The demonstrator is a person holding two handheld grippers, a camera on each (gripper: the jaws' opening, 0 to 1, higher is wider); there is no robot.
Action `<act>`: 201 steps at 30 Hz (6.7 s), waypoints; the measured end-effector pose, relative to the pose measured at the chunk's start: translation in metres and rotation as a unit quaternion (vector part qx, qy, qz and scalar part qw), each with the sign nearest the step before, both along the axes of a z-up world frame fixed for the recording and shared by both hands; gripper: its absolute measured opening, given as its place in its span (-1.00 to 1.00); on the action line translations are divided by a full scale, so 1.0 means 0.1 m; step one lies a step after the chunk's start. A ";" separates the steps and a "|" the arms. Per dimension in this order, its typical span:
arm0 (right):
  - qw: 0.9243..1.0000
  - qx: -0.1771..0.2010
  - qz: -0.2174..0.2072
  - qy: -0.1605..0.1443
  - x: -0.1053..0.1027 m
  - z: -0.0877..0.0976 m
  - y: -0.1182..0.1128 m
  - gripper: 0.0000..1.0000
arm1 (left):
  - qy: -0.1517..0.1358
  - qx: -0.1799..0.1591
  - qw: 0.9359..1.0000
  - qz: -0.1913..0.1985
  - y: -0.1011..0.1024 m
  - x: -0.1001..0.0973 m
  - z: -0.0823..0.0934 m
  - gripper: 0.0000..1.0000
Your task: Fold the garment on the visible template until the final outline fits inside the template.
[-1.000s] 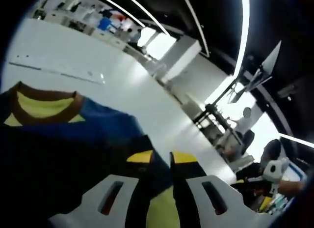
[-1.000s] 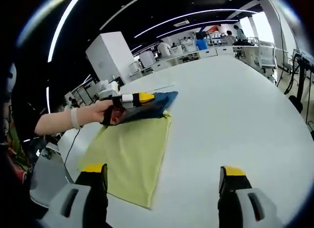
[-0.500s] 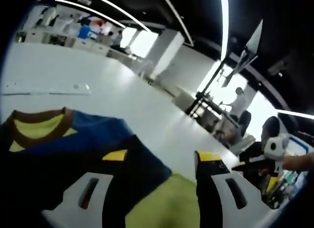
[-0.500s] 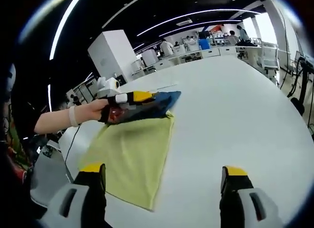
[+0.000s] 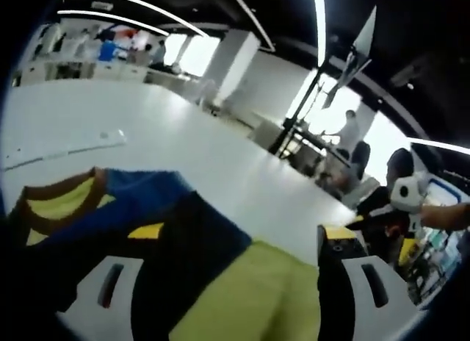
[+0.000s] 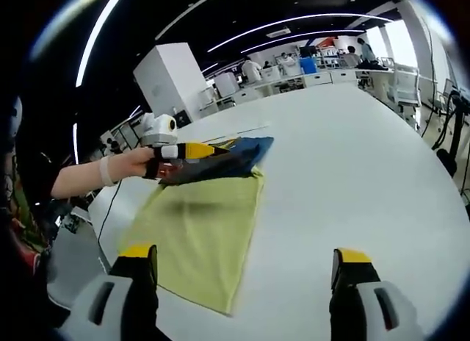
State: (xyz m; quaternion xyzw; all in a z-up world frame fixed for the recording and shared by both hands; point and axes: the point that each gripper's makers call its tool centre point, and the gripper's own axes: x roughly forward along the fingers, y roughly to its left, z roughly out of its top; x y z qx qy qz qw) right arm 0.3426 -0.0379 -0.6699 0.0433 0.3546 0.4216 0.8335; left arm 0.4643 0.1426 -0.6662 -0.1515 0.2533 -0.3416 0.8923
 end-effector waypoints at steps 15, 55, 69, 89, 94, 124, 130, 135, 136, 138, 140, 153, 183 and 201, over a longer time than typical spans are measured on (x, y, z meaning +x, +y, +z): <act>1.000 -0.009 0.009 0.003 0.01 0.07 -0.01 0.99 | 0.005 0.033 0.999 -0.033 0.19 -0.40 0.13 0.91; 0.998 -0.019 0.062 0.009 -0.04 0.05 0.26 0.89 | 0.056 0.073 0.994 0.058 1.47 -1.83 0.07 0.86; 0.997 -0.026 0.076 0.017 -0.15 0.04 0.32 0.81 | 0.084 0.074 0.990 0.083 1.74 -2.34 0.03 0.78; 0.997 -0.028 0.073 0.028 -0.26 0.01 0.28 0.67 | 0.121 0.060 0.987 0.088 1.70 -2.74 -0.15 0.64; 0.996 -0.028 0.074 0.031 -0.30 -0.01 0.26 0.59 | 0.127 0.059 0.987 0.082 1.68 -2.79 -0.16 0.52; 0.989 -0.058 0.110 0.076 -0.63 -0.23 0.12 -0.19 | 0.207 0.062 0.975 0.057 1.58 -3.34 -0.42 -0.31; 0.988 -0.063 0.112 0.082 -0.66 -0.26 0.10 -0.28 | 0.224 0.059 0.971 0.053 1.55 -3.43 -0.46 -0.40; 0.988 -0.066 0.113 0.088 -0.68 -0.31 0.08 -0.33 | 0.245 0.046 0.967 0.053 1.51 -3.50 -0.53 -0.54; 0.987 -0.066 0.113 0.089 -0.69 -0.31 0.08 -0.33 | 0.247 0.043 0.966 0.055 1.50 -3.51 -0.53 -0.57; 0.987 -0.065 0.112 0.093 -0.70 -0.33 0.07 -0.33 | 0.254 0.035 0.965 0.058 1.48 -3.53 -0.53 -0.61; 0.987 -0.067 0.112 0.096 -0.71 -0.35 0.06 -0.36 | 0.256 0.034 0.964 0.060 1.47 -3.54 -0.56 -0.64; 0.985 -0.064 0.108 0.115 -0.75 -0.42 0.11 -0.53 | 0.269 0.012 0.960 0.075 1.42 -3.53 -0.58 -0.80; 0.985 -0.056 0.081 0.139 -0.72 -0.44 0.11 -1.00 | 0.285 -0.010 0.953 0.102 1.47 -3.51 -0.56 -1.00; 0.982 -0.036 0.105 0.154 -1.04 -0.14 0.17 -1.00 | 0.271 -0.070 0.952 0.125 1.55 -3.67 -0.09 -1.00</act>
